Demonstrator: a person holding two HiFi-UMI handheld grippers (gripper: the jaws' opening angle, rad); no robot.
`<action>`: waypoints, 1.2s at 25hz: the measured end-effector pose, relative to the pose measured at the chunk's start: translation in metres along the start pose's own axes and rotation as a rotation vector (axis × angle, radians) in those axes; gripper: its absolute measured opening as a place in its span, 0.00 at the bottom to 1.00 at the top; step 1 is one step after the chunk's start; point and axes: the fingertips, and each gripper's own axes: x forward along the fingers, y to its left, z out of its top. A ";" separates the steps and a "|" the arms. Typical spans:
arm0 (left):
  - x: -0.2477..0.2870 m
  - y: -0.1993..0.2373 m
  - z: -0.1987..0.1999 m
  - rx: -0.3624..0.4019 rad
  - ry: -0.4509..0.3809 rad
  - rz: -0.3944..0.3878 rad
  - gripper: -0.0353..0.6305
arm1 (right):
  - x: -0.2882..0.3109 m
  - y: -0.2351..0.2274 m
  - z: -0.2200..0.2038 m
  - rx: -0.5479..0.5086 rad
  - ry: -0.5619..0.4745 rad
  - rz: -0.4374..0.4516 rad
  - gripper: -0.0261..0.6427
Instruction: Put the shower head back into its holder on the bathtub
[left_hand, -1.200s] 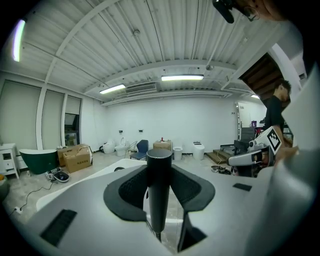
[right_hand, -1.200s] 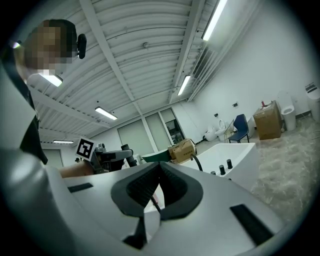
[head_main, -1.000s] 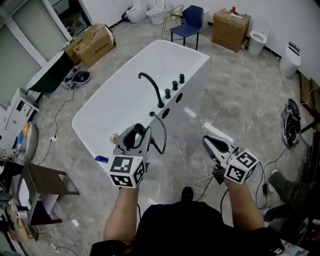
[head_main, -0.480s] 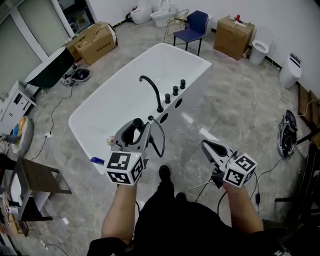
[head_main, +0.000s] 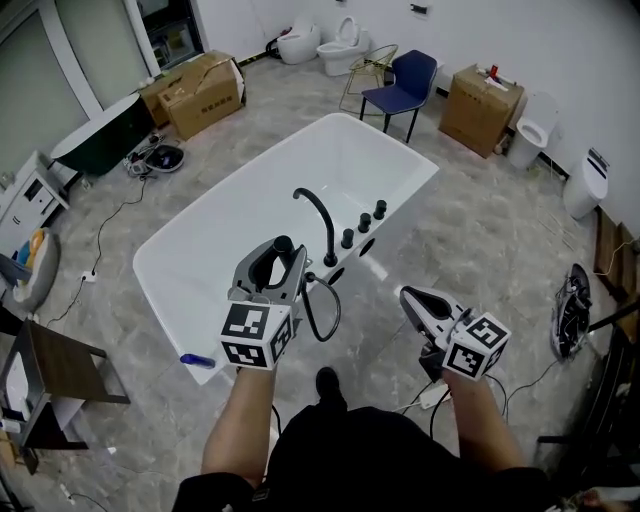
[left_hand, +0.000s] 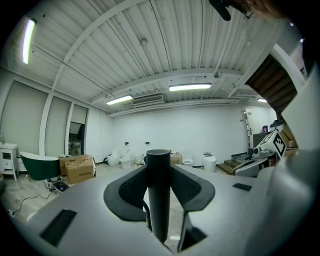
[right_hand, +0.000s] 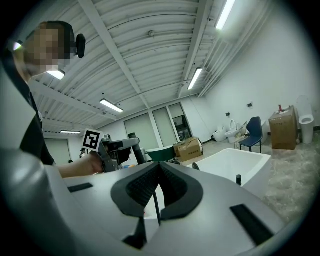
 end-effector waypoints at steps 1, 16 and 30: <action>0.007 0.008 0.001 0.001 -0.001 0.002 0.28 | 0.011 -0.003 0.003 -0.002 0.004 0.005 0.06; 0.051 0.102 0.011 -0.042 -0.022 0.065 0.28 | 0.121 -0.031 0.024 -0.003 0.074 0.073 0.06; 0.063 0.153 0.075 0.028 -0.079 0.226 0.28 | 0.197 -0.042 0.038 -0.016 0.131 0.306 0.07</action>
